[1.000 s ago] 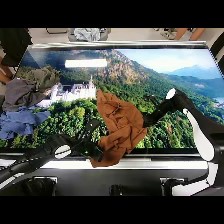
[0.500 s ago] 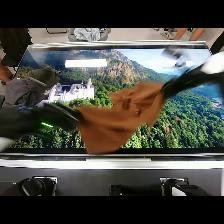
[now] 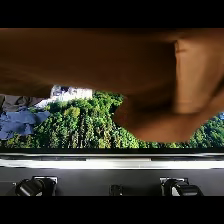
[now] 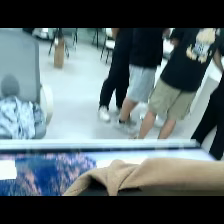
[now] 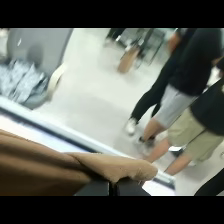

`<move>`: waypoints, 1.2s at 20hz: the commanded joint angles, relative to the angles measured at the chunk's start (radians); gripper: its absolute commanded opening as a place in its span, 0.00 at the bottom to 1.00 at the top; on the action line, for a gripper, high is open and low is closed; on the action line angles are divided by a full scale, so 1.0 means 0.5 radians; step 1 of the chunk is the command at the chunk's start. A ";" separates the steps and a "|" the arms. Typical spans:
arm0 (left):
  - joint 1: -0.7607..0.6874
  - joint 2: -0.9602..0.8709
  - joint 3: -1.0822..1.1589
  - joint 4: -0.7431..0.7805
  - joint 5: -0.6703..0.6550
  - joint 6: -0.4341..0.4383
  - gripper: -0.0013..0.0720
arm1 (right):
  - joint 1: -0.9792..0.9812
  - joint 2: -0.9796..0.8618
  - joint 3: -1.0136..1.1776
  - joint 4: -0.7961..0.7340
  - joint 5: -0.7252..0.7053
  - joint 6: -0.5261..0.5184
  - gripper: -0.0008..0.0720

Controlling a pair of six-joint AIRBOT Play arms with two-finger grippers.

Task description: Fold the shirts.

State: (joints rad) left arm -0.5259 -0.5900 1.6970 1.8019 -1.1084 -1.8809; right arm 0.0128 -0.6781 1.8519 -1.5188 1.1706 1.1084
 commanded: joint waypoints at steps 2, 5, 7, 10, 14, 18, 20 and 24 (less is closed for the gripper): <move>0.016 -0.029 0.047 0.011 0.056 0.037 0.05 | 0.000 0.050 0.023 -0.085 -0.010 0.042 0.07; 0.017 -0.137 0.042 0.066 0.043 0.043 0.05 | 0.000 -0.085 0.023 -0.143 0.060 0.044 0.07; 0.034 -0.282 -0.006 0.140 -0.031 0.043 0.05 | 0.000 -0.278 0.023 -0.142 0.217 0.076 0.07; 0.242 -0.626 -0.208 0.162 -0.283 0.044 0.05 | 0.000 -0.747 0.022 -0.185 0.438 0.081 0.07; 0.633 -1.161 -0.571 -0.011 -0.087 0.043 0.05 | 0.001 -1.528 0.023 -0.128 0.093 0.214 0.07; 0.819 -1.678 -0.587 -0.419 -0.010 0.044 0.05 | 0.002 -2.114 0.023 0.388 -0.075 0.277 0.07; 0.831 -1.831 -0.587 -0.543 -0.011 0.044 0.05 | 0.002 -2.290 0.023 0.638 0.006 0.277 0.07; 0.868 -1.904 -0.534 -0.722 -0.191 0.302 0.50 | -0.037 -2.338 0.051 0.753 0.059 0.198 0.54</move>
State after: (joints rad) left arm -0.1158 -1.4918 1.4147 1.5394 -1.1397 -1.8339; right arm 0.0086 -1.7992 1.8664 -1.2343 1.1774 1.2381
